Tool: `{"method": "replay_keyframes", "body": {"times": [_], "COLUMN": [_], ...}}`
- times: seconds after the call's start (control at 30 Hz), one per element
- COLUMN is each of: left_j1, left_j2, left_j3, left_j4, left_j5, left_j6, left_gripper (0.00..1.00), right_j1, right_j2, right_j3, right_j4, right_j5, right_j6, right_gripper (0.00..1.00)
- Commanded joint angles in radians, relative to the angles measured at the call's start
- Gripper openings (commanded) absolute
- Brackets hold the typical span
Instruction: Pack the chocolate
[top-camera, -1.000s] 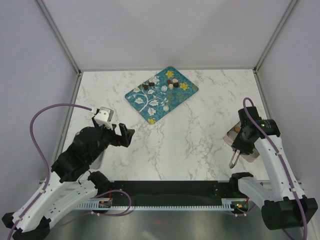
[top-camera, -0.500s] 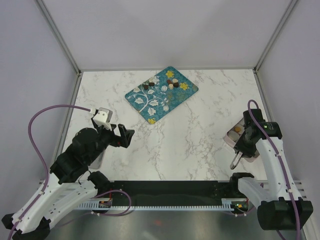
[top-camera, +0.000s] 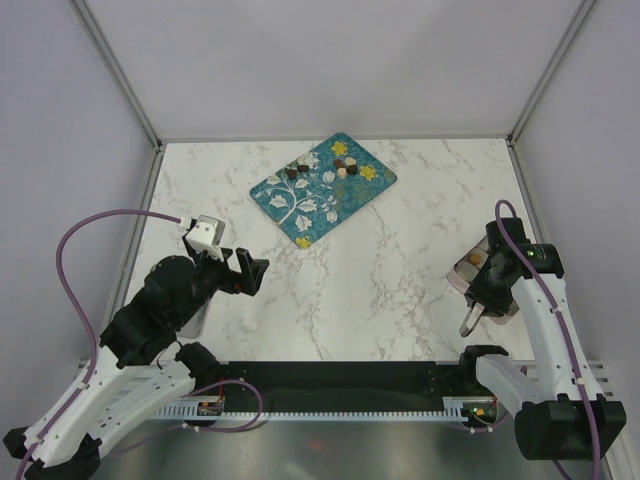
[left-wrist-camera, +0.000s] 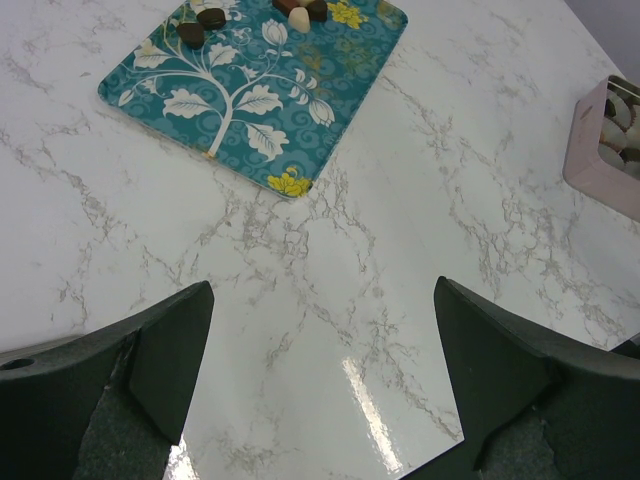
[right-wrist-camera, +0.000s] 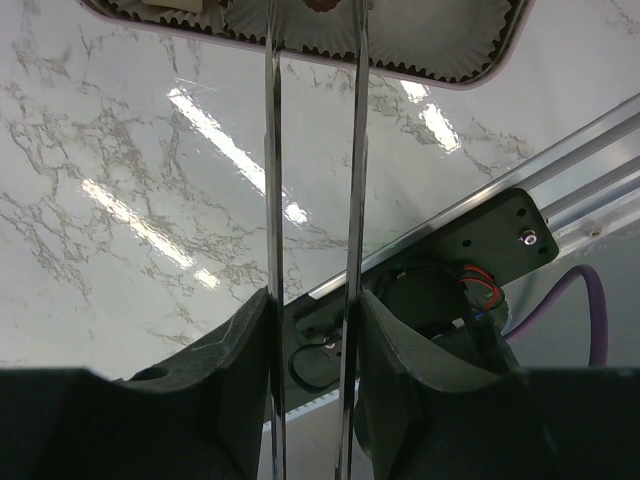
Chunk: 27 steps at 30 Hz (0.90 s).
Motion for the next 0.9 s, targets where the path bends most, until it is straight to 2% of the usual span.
{"method": "replay_keyframes", "body": {"times": [0.0, 0.37, 0.67, 0.77, 0.8, 0.87], "left_j1": [-0.005, -0.004, -0.005, -0.005, -0.005, -0.005], "left_j2": [-0.008, -0.014, -0.017, -0.017, -0.017, -0.019], "left_j3": [0.005, 0.003, 0.002, 0.003, 0.003, 0.005], "left_j4": [0.017, 0.017, 0.017, 0.017, 0.017, 0.017], "left_j5": [-0.005, -0.010, -0.021, -0.027, -0.030, -0.033], "left_j6": [0.009, 0.007, 0.007, 0.009, 0.007, 0.007], "left_gripper": [1.00, 1.00, 1.00, 1.00, 1.00, 1.00], "right_j1": [-0.004, -0.004, -0.003, -0.003, -0.003, 0.000], "right_j2": [-0.013, 0.018, 0.137, 0.222, 0.243, 0.318], "right_j3": [0.011, 0.104, 0.354, 0.494, 0.556, 0.610], "right_j4": [-0.107, -0.114, -0.107, -0.058, -0.024, 0.069], "right_j5": [-0.002, 0.024, 0.015, 0.003, -0.062, -0.098], "right_j6": [0.012, -0.010, -0.076, -0.139, -0.156, -0.179], "right_gripper": [0.45, 0.47, 0.46, 0.46, 0.46, 0.45]}}
